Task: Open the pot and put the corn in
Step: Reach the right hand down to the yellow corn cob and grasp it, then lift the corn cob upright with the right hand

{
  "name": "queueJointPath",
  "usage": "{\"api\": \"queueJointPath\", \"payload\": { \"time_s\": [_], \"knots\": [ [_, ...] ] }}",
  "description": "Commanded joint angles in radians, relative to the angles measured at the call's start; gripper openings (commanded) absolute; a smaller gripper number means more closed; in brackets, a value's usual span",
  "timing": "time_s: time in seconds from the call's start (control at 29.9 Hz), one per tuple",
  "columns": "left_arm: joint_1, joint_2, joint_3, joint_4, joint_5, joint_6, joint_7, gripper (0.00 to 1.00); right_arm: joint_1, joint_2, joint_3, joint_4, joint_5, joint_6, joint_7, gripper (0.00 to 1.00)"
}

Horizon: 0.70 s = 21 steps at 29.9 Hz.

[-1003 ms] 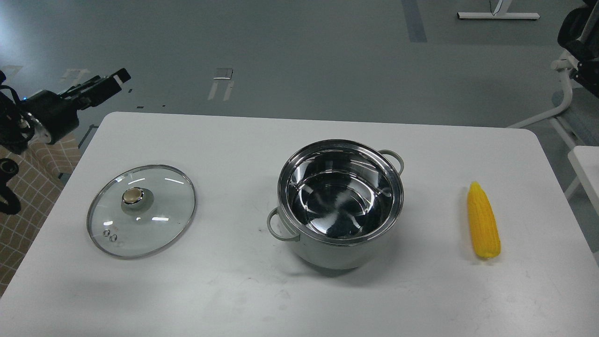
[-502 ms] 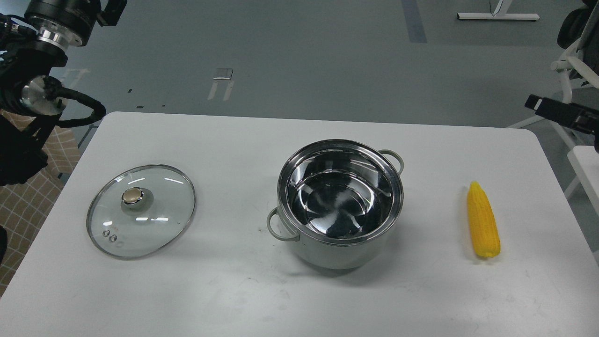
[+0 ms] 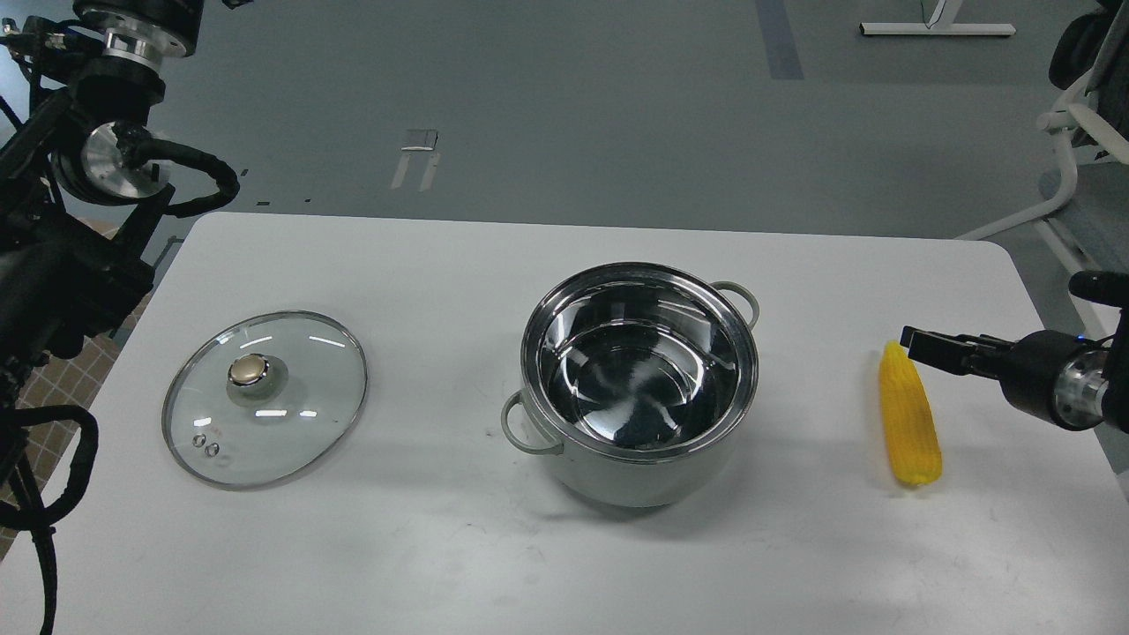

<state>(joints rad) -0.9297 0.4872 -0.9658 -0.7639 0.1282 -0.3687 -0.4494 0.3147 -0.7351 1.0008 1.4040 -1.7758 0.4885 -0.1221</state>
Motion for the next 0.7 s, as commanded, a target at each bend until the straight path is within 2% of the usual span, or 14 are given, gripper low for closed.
{"api": "queueJointPath", "payload": {
  "time_s": [0.0,0.3,0.43,0.47,0.67],
  "knots": [
    [-0.003,-0.001,-0.001,0.0,-0.001,0.001,0.0,0.97,-0.022,0.055,-0.011,-0.031,-0.056,0.0,-0.034,0.99],
    [0.002,0.005,0.001,0.0,-0.001,0.008,0.0,0.97,-0.028,0.114,-0.021,-0.102,-0.096,0.0,-0.045,0.95],
    [0.002,0.001,0.001,0.0,-0.001,0.014,0.0,0.97,-0.028,0.126,-0.034,-0.117,-0.094,0.0,-0.044,0.75],
    [0.002,-0.001,0.002,0.0,-0.001,0.014,0.0,0.97,-0.028,0.132,-0.034,-0.122,-0.094,0.0,-0.044,0.66],
    [0.0,-0.015,0.009,0.0,0.004,0.016,0.001,0.97,-0.035,0.134,-0.034,-0.122,-0.093,0.0,-0.044,0.43]
  ]
}}
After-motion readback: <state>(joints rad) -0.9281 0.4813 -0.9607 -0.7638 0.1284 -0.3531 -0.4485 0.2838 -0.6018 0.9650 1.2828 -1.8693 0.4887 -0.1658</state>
